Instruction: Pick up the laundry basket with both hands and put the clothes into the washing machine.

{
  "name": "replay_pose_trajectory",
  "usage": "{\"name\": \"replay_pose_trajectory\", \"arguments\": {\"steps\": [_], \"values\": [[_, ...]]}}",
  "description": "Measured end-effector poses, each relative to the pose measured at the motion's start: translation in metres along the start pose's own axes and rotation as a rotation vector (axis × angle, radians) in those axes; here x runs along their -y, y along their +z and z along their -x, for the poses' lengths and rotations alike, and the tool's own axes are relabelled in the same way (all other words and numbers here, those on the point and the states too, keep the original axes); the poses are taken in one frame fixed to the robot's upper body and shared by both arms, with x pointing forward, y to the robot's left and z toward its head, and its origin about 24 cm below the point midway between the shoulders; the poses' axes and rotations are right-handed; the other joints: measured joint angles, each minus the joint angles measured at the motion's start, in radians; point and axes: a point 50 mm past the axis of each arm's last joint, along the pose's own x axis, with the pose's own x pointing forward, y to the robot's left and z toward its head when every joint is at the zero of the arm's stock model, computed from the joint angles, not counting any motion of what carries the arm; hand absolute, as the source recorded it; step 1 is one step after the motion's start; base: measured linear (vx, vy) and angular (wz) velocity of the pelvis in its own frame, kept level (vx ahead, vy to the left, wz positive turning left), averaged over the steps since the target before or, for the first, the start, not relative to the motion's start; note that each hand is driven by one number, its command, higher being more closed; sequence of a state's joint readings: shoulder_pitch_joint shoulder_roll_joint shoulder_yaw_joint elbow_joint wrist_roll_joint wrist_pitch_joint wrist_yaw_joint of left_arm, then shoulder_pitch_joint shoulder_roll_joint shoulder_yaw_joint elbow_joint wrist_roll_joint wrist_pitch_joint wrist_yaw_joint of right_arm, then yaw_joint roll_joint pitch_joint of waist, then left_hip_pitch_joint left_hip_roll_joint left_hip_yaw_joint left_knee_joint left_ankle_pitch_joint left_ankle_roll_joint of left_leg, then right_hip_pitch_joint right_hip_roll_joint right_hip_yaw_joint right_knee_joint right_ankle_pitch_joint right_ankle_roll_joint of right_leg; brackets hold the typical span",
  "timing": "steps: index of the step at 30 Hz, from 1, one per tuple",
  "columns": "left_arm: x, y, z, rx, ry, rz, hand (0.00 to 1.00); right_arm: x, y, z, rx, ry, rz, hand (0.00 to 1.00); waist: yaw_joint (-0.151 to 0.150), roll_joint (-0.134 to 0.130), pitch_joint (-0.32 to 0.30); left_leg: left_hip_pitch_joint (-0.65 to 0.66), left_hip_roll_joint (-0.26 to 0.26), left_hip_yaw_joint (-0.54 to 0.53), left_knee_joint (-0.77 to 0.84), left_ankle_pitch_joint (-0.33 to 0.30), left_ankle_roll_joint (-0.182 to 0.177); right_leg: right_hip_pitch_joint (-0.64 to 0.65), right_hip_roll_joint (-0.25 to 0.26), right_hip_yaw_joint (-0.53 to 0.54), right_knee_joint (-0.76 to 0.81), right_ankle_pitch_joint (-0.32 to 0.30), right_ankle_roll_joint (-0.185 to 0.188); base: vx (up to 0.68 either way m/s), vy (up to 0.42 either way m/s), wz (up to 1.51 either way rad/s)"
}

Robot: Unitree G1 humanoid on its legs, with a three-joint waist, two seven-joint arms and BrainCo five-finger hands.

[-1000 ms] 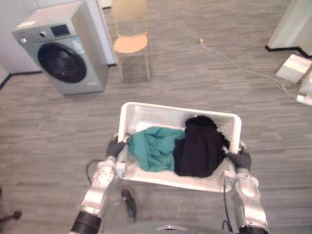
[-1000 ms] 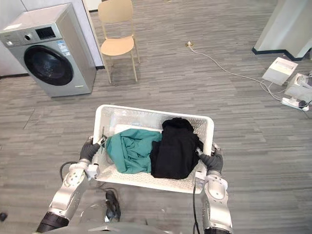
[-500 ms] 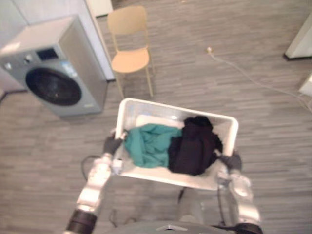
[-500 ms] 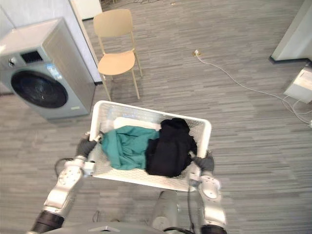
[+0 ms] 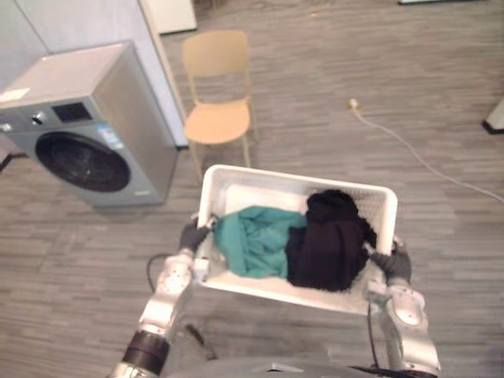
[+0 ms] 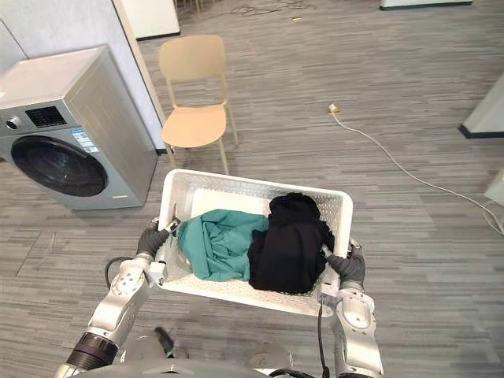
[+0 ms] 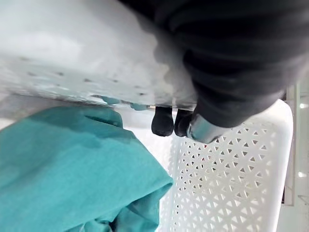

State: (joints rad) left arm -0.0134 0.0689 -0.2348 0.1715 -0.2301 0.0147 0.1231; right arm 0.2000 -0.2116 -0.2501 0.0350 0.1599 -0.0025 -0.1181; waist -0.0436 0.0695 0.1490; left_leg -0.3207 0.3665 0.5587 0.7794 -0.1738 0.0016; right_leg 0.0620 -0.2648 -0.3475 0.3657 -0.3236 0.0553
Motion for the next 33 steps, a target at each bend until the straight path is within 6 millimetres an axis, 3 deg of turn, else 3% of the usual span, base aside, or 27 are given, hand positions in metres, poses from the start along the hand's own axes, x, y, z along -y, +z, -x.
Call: {"name": "replay_pose_trajectory", "arguments": {"steps": [1,2,3,4,5,7,8,10,11,12,14,15,17,18,19,20,21,22,24,25,26,27,28,29,32,33], "values": [[0.000,0.000,0.000,0.000,-0.001,0.000,1.00,0.000,0.000,0.000,0.000,0.001,-0.001,1.00,0.004,-0.001,0.000,0.007,-0.058,0.012,-0.283,0.050,-0.046,0.045,-0.019,-0.015,-0.030,-0.005,0.042,0.51,0.280,0.00],[0.000,0.000,0.000,0.002,-0.001,0.001,1.00,0.001,0.000,0.000,0.000,0.001,0.001,1.00,0.003,0.004,-0.004,0.025,-0.084,0.019,-0.428,0.092,-0.057,0.068,-0.017,-0.020,-0.047,-0.007,0.078,0.54,0.306,-0.02],[0.002,0.000,0.001,0.002,-0.004,0.005,1.00,0.003,0.000,0.001,0.000,0.002,0.014,1.00,0.008,0.026,-0.018,0.029,-0.112,0.008,-0.607,0.181,-0.045,0.107,-0.006,-0.015,-0.058,-0.023,0.136,0.60,0.316,-0.09],[-0.002,0.000,0.002,0.000,0.007,-0.002,1.00,-0.002,-0.003,0.001,-0.012,0.004,-0.009,1.00,0.017,-0.008,-0.029,0.035,-0.138,0.000,-0.553,0.284,-0.052,0.145,-0.054,0.004,-0.072,-0.029,0.155,0.63,0.282,-0.01],[-0.004,0.000,0.002,0.003,0.014,-0.003,1.00,-0.004,-0.004,0.002,-0.013,0.007,-0.014,1.00,0.011,-0.022,-0.030,0.014,-0.143,-0.004,-0.498,0.273,-0.046,0.162,-0.065,0.011,-0.087,-0.016,0.144,0.66,0.254,0.21],[-0.009,0.003,0.005,0.014,0.023,-0.011,1.00,-0.008,-0.004,0.000,-0.017,0.020,-0.022,1.00,0.019,-0.055,-0.020,-0.035,-0.144,-0.038,-0.251,0.122,0.034,0.174,-0.116,0.050,0.007,0.067,0.137,0.67,0.279,0.26],[-0.010,0.002,0.006,0.009,0.026,-0.010,1.00,-0.009,-0.006,0.001,-0.025,0.019,-0.026,1.00,0.023,-0.060,-0.027,-0.031,-0.145,-0.041,-0.208,0.081,0.043,0.164,-0.132,0.069,0.070,0.092,0.135,0.81,0.390,0.21],[-0.015,0.003,0.008,0.011,0.033,-0.025,1.00,-0.015,-0.009,0.001,-0.034,0.024,-0.043,1.00,0.025,-0.084,-0.051,0.006,-0.163,-0.045,-0.145,-0.033,0.055,0.036,-0.206,0.133,0.399,0.268,0.173,0.76,0.304,0.37],[-0.019,0.006,0.008,0.024,0.043,-0.034,1.00,-0.019,-0.012,0.001,-0.045,0.030,-0.053,1.00,0.022,-0.090,-0.053,0.014,-0.166,-0.052,-0.143,-0.049,0.054,-0.018,-0.219,0.139,0.510,0.270,0.178,0.53,0.073,0.29],[-0.025,0.010,0.008,0.038,0.059,-0.054,1.00,-0.029,-0.015,-0.003,-0.060,0.045,-0.073,1.00,0.024,-0.095,-0.051,0.049,-0.172,-0.061,-0.159,-0.068,0.045,-0.121,-0.224,0.135,0.695,0.192,0.123,0.40,-0.029,0.13],[-0.030,0.007,0.011,0.023,0.075,-0.062,1.00,-0.034,-0.021,-0.005,-0.089,0.059,-0.071,1.00,0.037,-0.083,-0.042,0.182,-0.194,-0.057,-0.256,-0.070,0.030,-0.202,-0.208,0.086,0.782,0.083,0.048,0.48,-0.111,-0.09],[-0.030,0.005,0.013,0.016,0.078,-0.059,1.00,-0.034,-0.021,-0.005,-0.090,0.064,-0.067,1.00,0.035,-0.062,-0.040,0.275,-0.200,-0.052,-0.335,-0.059,0.012,-0.253,-0.182,0.042,0.758,0.026,0.001,0.47,-0.142,-0.17],[-0.028,0.007,0.012,0.035,0.073,-0.053,1.00,-0.033,-0.018,-0.006,-0.070,0.071,-0.057,1.00,0.016,-0.039,-0.040,0.360,-0.197,-0.040,-0.410,-0.052,-0.011,-0.377,-0.167,-0.016,0.649,-0.019,-0.037,0.46,-0.188,-0.08],[-0.026,0.010,0.010,0.047,0.065,-0.053,1.00,-0.032,-0.015,-0.007,-0.059,0.071,-0.050,1.00,0.007,-0.037,-0.040,0.383,-0.191,-0.039,-0.420,-0.067,-0.053,-0.441,-0.168,-0.044,0.541,-0.008,-0.046,0.52,-0.305,0.03],[-0.022,0.009,0.007,0.046,0.051,-0.042,1.00,-0.028,-0.011,-0.008,-0.043,0.070,-0.037,1.00,-0.010,-0.045,-0.033,0.410,-0.180,-0.046,-0.407,-0.102,-0.159,-0.469,-0.158,-0.072,0.387,0.098,-0.067,0.43,-0.285,0.06],[-0.015,0.003,0.006,0.022,0.045,-0.018,1.00,-0.022,-0.011,-0.009,-0.044,0.062,-0.011,1.00,-0.014,-0.015,-0.051,0.414,-0.167,-0.052,-0.418,-0.102,-0.176,-0.459,-0.144,-0.097,0.382,0.088,-0.062,0.54,-0.277,-0.04],[-0.005,0.002,0.004,0.016,0.025,0.006,1.00,-0.011,-0.005,-0.013,-0.025,0.044,0.020,1.00,-0.018,0.022,-0.066,0.409,-0.154,-0.039,-0.425,-0.091,-0.176,-0.453,-0.113,-0.103,0.364,0.079,-0.058,0.37,-0.146,-0.11],[-0.001,0.005,0.002,0.023,0.011,0.002,1.00,-0.007,-0.004,-0.014,-0.020,0.035,0.031,1.00,-0.021,0.024,-0.064,0.411,-0.152,-0.029,-0.404,-0.073,-0.176,-0.441,-0.105,-0.103,0.356,0.068,-0.050,0.45,-0.131,-0.07],[0.005,0.003,-0.008,0.007,-0.013,-0.021,1.00,-0.001,-0.008,-0.012,-0.044,0.008,0.029,1.00,-0.034,0.033,-0.060,0.373,-0.055,-0.005,-0.169,0.040,-0.177,-0.332,-0.053,-0.149,0.288,0.052,-0.066,0.43,-0.174,-0.02],[0.000,0.000,-0.007,-0.010,0.001,-0.030,1.00,-0.005,-0.010,-0.008,-0.051,0.022,0.024,1.00,-0.035,0.024,-0.042,0.305,0.070,-0.011,0.061,0.245,-0.115,-0.216,0.011,-0.163,0.188,0.052,-0.069,0.35,-0.189,-0.20],[-0.001,-0.001,-0.007,-0.012,0.004,-0.030,1.00,-0.006,-0.010,-0.007,-0.051,0.025,0.024,1.00,-0.030,0.015,-0.036,0.291,0.090,-0.018,0.105,0.277,-0.096,-0.198,0.025,-0.161,0.165,0.054,-0.070,0.29,-0.132,-0.52],[-0.004,-0.002,-0.006,-0.015,0.015,-0.029,1.00,-0.006,-0.009,-0.005,-0.045,0.030,0.025,1.00,-0.011,0.019,-0.031,0.206,0.132,-0.097,0.301,0.281,-0.066,-0.138,0.063,-0.141,0.093,0.060,-0.072,0.21,0.013,-0.75],[-0.004,-0.002,-0.005,-0.011,0.017,-0.027,1.00,-0.006,-0.007,-0.003,-0.033,0.034,0.024,1.00,0.006,0.015,-0.029,0.120,0.106,-0.174,0.422,0.205,-0.062,-0.114,0.071,-0.105,0.056,0.061,-0.074,0.33,0.060,-1.00],[-0.006,-0.001,-0.005,-0.006,0.023,-0.025,1.00,-0.008,-0.006,-0.002,-0.025,0.041,0.021,1.00,0.019,0.013,-0.028,0.073,0.081,-0.200,0.439,0.165,-0.055,-0.107,0.071,-0.073,0.038,0.062,-0.072,0.28,0.109,-0.90],[-0.015,-0.005,0.000,-0.022,0.055,-0.022,1.00,-0.016,-0.009,0.000,-0.034,0.064,0.007,1.00,0.042,0.011,-0.026,0.018,0.019,-0.247,0.252,0.083,-0.036,-0.088,0.055,0.026,-0.004,0.084,-0.033,0.36,0.210,-1.08],[-0.020,-0.010,0.004,-0.035,0.074,-0.015,1.00,-0.018,-0.011,0.001,-0.042,0.073,0.010,1.00,0.043,0.011,-0.026,0.017,-0.020,-0.283,0.079,0.074,-0.036,-0.076,0.040,0.060,-0.026,0.098,-0.002,0.35,0.283,-0.93]]}}
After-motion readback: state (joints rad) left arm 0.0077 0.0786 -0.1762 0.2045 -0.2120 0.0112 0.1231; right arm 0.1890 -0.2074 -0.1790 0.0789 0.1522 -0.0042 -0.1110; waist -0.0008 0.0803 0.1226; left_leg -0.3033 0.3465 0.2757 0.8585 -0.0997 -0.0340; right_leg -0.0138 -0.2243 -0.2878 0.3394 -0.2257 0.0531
